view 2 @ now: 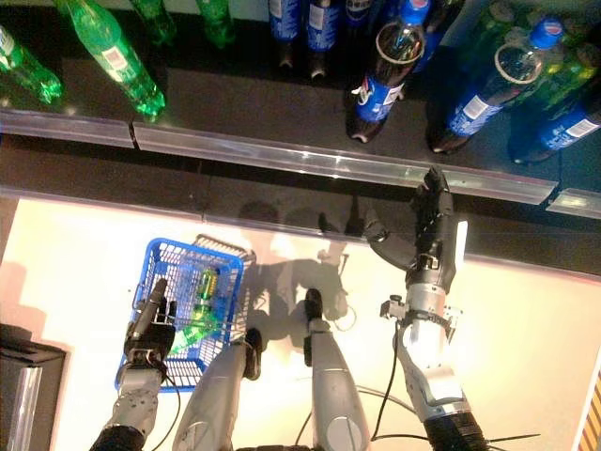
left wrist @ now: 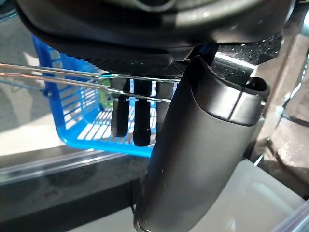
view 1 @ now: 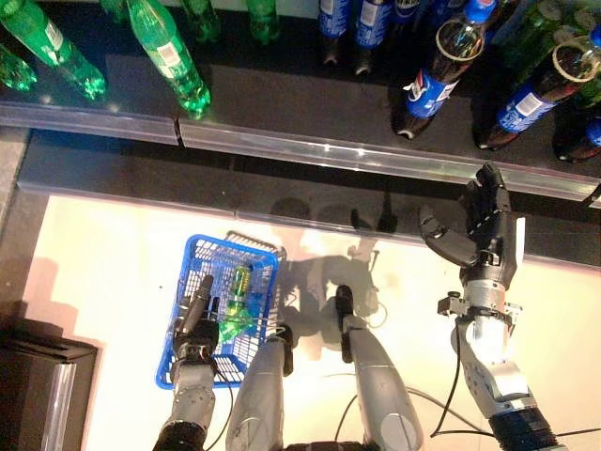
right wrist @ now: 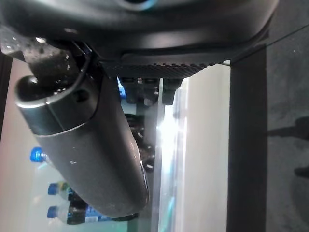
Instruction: Pick up the drink and place into the basket.
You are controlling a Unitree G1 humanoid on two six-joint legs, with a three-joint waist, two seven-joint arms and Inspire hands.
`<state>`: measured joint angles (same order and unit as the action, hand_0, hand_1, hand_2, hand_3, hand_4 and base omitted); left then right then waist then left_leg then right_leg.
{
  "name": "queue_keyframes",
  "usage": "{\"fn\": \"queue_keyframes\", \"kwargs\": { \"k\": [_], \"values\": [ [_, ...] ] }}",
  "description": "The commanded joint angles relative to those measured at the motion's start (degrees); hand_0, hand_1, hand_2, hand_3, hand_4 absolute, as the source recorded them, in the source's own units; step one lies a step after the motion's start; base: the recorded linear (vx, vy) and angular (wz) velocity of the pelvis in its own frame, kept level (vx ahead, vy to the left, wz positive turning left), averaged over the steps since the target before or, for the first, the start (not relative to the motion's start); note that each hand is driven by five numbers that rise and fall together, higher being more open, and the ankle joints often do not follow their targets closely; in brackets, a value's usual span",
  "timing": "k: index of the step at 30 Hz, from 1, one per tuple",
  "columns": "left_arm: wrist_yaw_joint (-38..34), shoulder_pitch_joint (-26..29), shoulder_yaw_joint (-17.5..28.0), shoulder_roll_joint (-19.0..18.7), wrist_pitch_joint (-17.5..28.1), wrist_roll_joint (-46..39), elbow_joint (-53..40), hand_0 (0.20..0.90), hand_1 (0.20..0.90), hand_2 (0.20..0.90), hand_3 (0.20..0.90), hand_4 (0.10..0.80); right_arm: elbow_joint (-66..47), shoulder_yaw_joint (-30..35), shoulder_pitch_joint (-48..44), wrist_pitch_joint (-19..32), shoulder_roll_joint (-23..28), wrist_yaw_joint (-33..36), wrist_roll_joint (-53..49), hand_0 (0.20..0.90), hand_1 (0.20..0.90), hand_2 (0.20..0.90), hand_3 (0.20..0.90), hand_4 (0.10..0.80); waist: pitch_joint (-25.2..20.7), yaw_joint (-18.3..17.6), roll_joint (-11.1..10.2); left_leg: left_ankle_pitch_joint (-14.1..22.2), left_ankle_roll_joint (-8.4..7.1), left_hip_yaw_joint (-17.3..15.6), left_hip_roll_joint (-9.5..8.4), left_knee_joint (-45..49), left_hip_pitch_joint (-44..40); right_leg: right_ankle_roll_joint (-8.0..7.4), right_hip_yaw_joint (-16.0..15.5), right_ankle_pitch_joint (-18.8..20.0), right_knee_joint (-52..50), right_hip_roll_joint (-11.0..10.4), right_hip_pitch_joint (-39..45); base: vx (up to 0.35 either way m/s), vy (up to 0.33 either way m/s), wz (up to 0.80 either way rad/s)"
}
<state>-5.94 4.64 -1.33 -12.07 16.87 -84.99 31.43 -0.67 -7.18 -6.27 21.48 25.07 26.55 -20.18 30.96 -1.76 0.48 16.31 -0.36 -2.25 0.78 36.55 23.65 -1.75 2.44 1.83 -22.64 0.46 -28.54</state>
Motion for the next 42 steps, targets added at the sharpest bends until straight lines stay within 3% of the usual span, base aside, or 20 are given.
{"fn": "queue_keyframes", "kwargs": {
  "k": [1, 9, 25, 42],
  "values": [
    [4.37, 0.62, 3.47, -6.24, 5.88, 0.48, -12.65, 0.300, 0.300, 0.300, 0.200, 0.100, -11.86, 2.36, -6.25, 7.09, 4.21, 2.09, 3.37, 0.900, 0.900, 0.900, 0.900, 0.800, -1.17, 0.53, -0.86, -1.73, 2.08, -0.05, -4.41, 1.42, 3.39, -5.83, 0.86, -1.97, 6.56, -1.34, 9.31, -0.001, -0.025, -0.14],
    [3.29, 2.53, 4.62, -8.10, 3.56, 1.61, -11.44, 0.300, 0.300, 0.300, 0.200, 0.100, -14.55, 2.92, -9.68, 5.22, 5.22, 2.59, 1.09, 0.900, 0.900, 0.900, 0.900, 0.800, -1.17, 1.46, -1.81, -1.27, 1.96, -0.07, -4.54, 1.44, 2.72, -6.03, 0.26, -1.55, 8.39, -1.35, 11.41, 0.032, -0.036, -0.04],
    [-0.46, 8.11, 6.84, -13.17, -2.10, 4.60, -8.28, 0.300, 0.300, 0.300, 0.200, 0.100, -6.74, 3.21, -18.15, 2.27, 3.79, 5.99, -7.54, 0.900, 0.900, 0.900, 0.900, 0.800, -1.27, 4.76, -3.83, -1.46, 0.82, 2.04, -3.92, -1.81, 0.49, -6.66, -3.24, -2.55, 9.98, -0.69, 14.16, 0.058, -0.063, 0.09],
    [-1.11, 8.23, 9.29, -14.41, -8.69, 8.06, -7.50, 0.300, 0.300, 0.300, 0.200, 0.100, -0.68, 6.90, -16.50, 2.87, 0.40, 13.10, -8.34, 0.900, 0.900, 0.900, 0.900, 0.800, -3.51, 6.40, -4.18, -1.47, -0.56, 3.65, -3.55, -4.29, -2.88, -7.88, -5.09, -3.98, 9.46, -0.68, 16.03, 0.082, -0.023, 0.07]
  ]
}}
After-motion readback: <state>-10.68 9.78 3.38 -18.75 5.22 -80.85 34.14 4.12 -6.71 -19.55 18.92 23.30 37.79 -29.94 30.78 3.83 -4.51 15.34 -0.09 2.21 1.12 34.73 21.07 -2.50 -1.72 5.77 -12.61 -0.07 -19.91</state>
